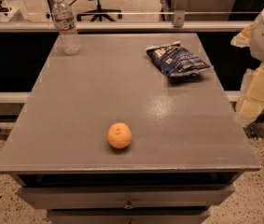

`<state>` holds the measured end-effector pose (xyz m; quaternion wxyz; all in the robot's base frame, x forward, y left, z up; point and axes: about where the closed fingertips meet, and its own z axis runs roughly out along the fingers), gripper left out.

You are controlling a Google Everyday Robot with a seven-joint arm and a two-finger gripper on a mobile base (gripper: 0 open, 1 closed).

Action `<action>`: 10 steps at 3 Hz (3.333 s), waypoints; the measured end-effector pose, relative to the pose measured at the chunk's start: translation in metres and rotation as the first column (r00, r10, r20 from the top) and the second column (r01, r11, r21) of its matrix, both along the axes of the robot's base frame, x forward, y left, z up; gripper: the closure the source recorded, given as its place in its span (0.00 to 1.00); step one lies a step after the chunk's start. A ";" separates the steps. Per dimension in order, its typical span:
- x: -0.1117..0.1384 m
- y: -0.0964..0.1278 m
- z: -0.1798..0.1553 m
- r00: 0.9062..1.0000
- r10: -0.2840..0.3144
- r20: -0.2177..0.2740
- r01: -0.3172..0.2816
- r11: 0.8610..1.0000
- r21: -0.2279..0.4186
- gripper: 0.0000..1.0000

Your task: Move blue chip bag near water bottle

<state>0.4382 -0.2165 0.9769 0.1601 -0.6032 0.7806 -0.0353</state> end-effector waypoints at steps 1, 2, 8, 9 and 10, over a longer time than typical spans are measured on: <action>0.000 0.000 0.000 1.000 0.000 0.000 0.000 1.000 0.000 0.00; 0.041 0.007 -0.014 0.998 -0.012 0.062 0.008 0.998 0.068 0.00; 0.265 0.028 -0.112 0.971 -0.230 0.065 0.174 0.866 0.468 0.41; 0.262 0.029 -0.096 0.971 -0.220 0.092 0.148 0.859 0.490 0.64; 0.252 0.032 -0.067 0.968 -0.203 0.146 0.100 0.849 0.518 0.87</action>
Offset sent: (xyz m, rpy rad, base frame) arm 0.0965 0.0174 -0.0382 0.1550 -0.1340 -0.0156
